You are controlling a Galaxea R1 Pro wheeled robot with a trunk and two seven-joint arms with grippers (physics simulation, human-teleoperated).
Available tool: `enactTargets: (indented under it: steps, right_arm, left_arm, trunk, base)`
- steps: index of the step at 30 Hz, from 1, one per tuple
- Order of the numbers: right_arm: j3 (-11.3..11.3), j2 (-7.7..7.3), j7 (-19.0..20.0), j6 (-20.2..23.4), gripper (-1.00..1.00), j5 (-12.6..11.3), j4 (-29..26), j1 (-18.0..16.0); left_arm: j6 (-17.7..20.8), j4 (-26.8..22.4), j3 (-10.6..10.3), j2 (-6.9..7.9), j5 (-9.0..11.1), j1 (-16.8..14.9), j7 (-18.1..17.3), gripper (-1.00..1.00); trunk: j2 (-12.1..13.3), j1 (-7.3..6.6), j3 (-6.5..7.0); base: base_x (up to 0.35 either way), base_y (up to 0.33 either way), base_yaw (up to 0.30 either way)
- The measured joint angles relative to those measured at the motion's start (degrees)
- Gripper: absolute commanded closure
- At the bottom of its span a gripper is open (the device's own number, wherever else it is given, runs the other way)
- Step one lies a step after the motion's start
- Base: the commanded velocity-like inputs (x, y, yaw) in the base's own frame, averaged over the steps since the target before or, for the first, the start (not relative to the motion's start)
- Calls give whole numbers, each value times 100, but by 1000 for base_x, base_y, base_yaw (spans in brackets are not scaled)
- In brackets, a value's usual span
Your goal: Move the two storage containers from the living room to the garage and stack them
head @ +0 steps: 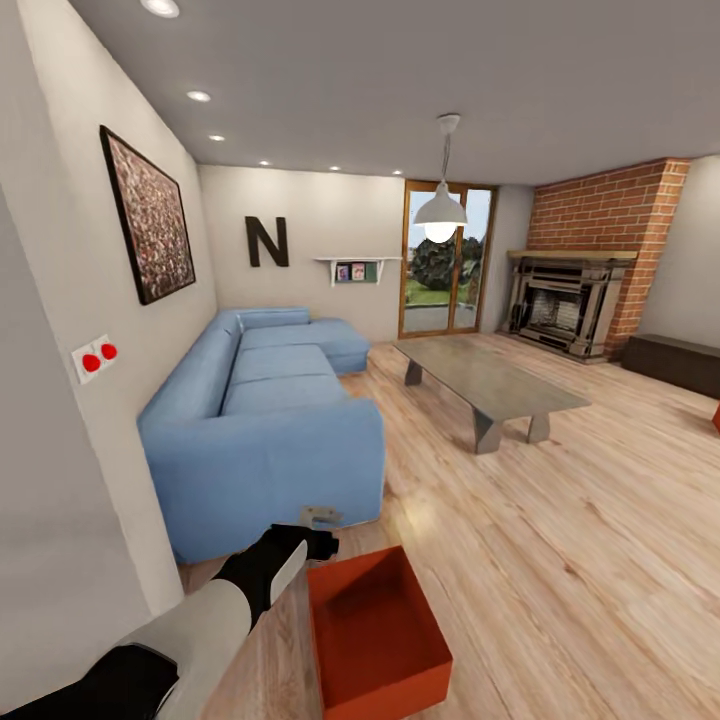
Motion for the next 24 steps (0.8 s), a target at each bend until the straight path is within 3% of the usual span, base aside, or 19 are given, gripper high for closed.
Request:
enactTargets:
  steps: [13, 24]
  right_arm:
    - [0, 0, 2, 0, -100, 0, 0, 0]
    - [-4, 0, -2, -1, -100, 0, 3, -1]
  left_arm:
    - [-18, 1, 9, 0, 0, 0, -6, -100]
    - [-34, -5, 14, 0, 9, 1, -14, -100]
  trunk:
    - [0, 0, 0]
    - [1, 3, 18]
  base:
    - [307, -118, 0]
    - [37, -12, 197]
